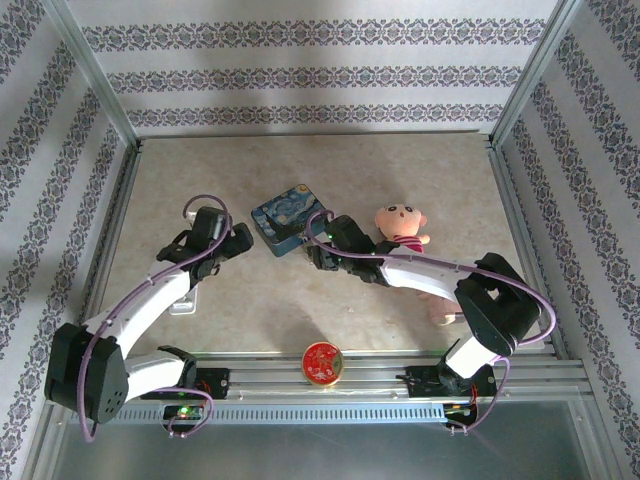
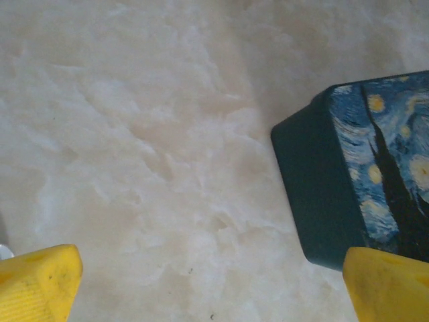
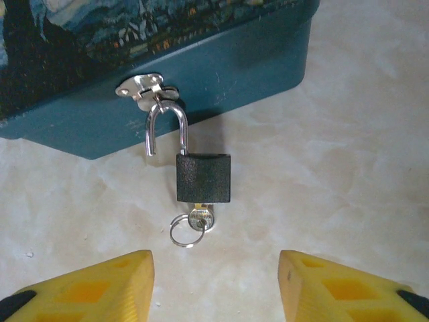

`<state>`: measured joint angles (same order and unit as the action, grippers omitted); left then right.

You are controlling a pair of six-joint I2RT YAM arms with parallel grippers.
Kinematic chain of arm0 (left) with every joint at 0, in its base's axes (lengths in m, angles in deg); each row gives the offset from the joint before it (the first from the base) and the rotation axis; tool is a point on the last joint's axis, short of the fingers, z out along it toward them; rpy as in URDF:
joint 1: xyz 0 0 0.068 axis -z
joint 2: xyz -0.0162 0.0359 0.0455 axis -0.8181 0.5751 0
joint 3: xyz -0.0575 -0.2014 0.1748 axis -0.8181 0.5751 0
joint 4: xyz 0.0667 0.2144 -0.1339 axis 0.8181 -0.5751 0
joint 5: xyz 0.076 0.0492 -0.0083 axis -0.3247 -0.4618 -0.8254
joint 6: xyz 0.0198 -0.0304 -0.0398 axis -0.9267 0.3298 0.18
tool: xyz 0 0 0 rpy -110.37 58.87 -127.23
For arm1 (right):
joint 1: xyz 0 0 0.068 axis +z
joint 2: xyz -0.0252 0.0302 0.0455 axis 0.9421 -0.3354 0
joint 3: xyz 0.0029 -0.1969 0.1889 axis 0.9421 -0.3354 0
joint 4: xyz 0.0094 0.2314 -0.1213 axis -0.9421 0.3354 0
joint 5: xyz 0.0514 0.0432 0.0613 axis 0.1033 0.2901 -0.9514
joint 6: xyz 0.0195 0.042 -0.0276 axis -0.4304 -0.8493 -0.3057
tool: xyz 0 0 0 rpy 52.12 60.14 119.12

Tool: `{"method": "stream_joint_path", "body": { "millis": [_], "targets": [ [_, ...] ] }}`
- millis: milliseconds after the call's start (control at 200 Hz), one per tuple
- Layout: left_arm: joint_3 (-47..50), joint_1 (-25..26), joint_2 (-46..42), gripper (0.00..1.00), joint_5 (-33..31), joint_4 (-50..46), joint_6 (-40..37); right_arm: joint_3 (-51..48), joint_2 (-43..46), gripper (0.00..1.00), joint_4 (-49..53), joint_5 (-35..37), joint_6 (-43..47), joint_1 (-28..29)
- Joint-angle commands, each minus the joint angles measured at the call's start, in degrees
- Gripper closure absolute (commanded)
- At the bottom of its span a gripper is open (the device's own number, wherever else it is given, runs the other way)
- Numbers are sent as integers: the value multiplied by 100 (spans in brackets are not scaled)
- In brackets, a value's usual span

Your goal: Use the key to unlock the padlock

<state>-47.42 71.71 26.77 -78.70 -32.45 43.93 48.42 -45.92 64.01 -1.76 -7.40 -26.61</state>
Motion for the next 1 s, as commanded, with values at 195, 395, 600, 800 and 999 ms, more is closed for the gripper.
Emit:
{"method": "stream_joint_path", "body": {
  "millis": [195,395,600,800,999],
  "targets": [
    [-127,-202,581,1,385,382,-217,396,-292,2,426,623,-8,121],
    [-53,-202,638,1,360,698,-174,623,-494,2,650,690,35,130],
    [-104,-207,824,1,341,726,-169,821,-708,2,826,836,89,156],
    [-261,-207,1116,1,504,667,-136,1077,-931,2,957,858,165,156],
    [-349,-203,1231,1,692,793,-96,1339,-1315,5,960,566,312,156]
  ]
}}
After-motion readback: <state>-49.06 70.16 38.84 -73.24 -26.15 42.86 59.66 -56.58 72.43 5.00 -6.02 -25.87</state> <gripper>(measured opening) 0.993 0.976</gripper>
